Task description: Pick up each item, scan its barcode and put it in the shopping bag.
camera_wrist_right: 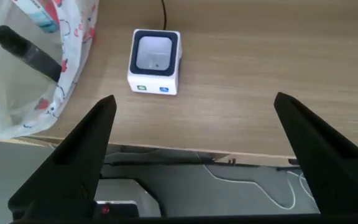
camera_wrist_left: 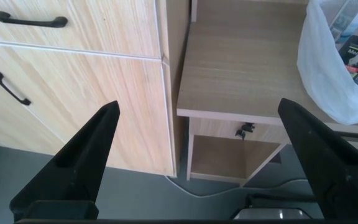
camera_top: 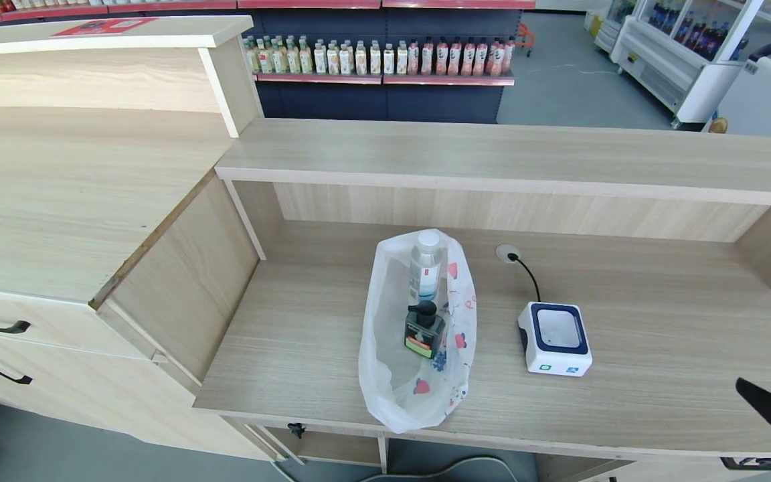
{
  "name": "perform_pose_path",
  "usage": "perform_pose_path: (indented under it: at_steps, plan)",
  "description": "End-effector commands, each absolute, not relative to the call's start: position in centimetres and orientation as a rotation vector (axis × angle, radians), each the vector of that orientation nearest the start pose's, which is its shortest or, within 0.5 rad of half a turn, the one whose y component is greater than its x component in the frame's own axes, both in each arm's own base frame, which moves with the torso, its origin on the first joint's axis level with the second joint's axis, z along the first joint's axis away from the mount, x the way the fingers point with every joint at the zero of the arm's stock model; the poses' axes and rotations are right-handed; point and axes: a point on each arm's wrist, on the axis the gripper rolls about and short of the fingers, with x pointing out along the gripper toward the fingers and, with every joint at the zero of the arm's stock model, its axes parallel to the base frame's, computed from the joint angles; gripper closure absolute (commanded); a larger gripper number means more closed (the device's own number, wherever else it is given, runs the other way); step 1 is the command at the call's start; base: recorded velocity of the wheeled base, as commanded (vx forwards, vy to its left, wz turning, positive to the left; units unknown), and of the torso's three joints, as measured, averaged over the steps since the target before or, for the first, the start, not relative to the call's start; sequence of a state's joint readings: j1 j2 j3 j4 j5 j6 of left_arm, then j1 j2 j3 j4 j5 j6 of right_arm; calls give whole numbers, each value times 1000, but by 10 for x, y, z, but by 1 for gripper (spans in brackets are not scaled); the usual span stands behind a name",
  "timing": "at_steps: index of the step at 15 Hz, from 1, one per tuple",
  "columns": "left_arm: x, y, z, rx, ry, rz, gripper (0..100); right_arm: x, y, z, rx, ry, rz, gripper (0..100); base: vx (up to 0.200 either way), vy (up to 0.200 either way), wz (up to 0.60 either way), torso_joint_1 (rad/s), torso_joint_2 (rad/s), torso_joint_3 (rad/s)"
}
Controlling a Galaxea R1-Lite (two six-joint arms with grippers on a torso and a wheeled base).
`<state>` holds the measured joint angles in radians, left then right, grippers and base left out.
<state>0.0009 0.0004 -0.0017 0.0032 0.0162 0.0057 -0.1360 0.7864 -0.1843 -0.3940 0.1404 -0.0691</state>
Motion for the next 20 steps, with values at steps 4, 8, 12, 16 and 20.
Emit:
perform_pose_path:
  at_steps: [4,8,12,16,20]
  plan:
    - [-23,0,76,6,2,18,0,-15,1,87,-87,1,54,0,0,0,0,0,0,0]
    - [-23,0,76,6,2,18,0,-23,1,75,-83,6,40,0,0,0,0,0,0,0]
    - [-23,0,76,6,2,18,0,-23,1,75,-90,6,40,0,0,0,0,0,0,0]
    - [-23,0,76,6,2,18,0,-23,1,75,-81,5,40,0,0,0,0,0,0,0]
    - [-22,0,76,2,8,18,0,-23,1,75,-83,4,40,0,0,0,0,0,0,0]
